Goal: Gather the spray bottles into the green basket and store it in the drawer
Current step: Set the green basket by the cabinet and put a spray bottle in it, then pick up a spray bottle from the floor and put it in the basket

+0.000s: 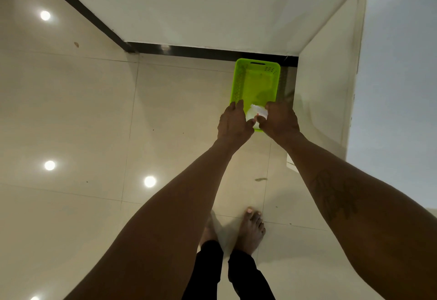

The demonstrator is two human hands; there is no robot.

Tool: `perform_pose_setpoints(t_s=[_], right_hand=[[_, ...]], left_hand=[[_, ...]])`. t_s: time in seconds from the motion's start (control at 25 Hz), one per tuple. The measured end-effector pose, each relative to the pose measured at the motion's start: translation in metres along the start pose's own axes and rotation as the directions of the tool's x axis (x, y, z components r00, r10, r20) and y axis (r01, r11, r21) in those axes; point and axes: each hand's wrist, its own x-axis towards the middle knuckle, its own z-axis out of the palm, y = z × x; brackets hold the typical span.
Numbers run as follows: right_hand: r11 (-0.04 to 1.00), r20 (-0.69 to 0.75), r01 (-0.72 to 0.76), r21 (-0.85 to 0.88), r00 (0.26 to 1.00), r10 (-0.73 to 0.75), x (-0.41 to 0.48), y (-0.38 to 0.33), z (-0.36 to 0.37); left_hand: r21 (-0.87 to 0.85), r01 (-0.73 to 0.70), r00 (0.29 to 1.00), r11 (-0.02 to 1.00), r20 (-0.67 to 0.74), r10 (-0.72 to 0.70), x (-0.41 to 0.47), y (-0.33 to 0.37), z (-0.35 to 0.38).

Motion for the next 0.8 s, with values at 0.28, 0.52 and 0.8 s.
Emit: perform_pose_setpoints(t_s=[0.28,0.52,0.8], right_hand=[[0.98,-0.046,0.19,-0.06,0.98,-0.193,-0.046,-0.04,-0.066],[0.944,-0.111,0.291,-0.156,0.945,-0.309,-0.126,-0.106,-0.177],[0.896,-0.092,0.384,-0.225,0.907,-0.412,-0.223,-0.19,-0.292]], left_hand=[[0.219,-0.092,0.994,0.971,-0.043,0.104,-0.037,0.013,-0.075],[0.247,-0.08,0.985,0.966,-0.126,0.114,-0.122,0.054,-0.211],[0.258,-0.102,0.971,0.961,-0.186,0.153,-0.25,0.091,-0.344]])
